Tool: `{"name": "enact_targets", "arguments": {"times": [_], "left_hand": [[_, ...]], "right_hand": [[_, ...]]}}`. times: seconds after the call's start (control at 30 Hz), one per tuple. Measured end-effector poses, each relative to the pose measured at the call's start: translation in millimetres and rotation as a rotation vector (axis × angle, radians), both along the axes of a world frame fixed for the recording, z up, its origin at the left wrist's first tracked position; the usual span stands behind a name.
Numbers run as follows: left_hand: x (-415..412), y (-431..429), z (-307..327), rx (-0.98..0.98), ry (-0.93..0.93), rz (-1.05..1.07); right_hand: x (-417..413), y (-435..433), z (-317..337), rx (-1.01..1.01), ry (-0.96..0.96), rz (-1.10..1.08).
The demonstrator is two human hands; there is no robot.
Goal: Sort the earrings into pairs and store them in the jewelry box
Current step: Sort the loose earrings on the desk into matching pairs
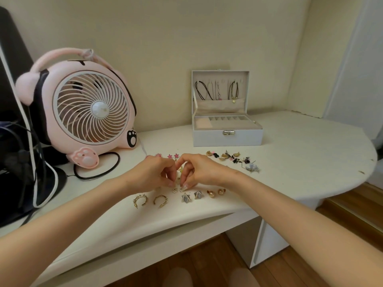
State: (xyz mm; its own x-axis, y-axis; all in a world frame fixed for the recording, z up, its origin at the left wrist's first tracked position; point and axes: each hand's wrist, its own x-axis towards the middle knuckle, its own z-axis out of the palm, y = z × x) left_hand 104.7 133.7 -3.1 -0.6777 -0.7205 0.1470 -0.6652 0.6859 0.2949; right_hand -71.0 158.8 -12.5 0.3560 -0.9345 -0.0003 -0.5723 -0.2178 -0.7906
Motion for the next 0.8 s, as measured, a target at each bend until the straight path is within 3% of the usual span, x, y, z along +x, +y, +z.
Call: {"name": "enact_targets", "arguments": {"times": [0.17, 0.43, 0.8], "left_hand": [[1.7, -0.2, 0.5, -0.037, -0.033, 0.037], [7.4, -3.3, 5.8, -0.123, 0.074, 0.180], [10.1, -8.5, -0.8, -0.162, -0.035, 0.216]], "right_hand": [[-1.6, 0.3, 2.4, -0.034, 0.022, -0.034], [-16.8, -6.0, 11.7, -0.177, 0.023, -0.247], [-0.8, -11.5, -5.2, -0.157, 0.069, -0.233]]}}
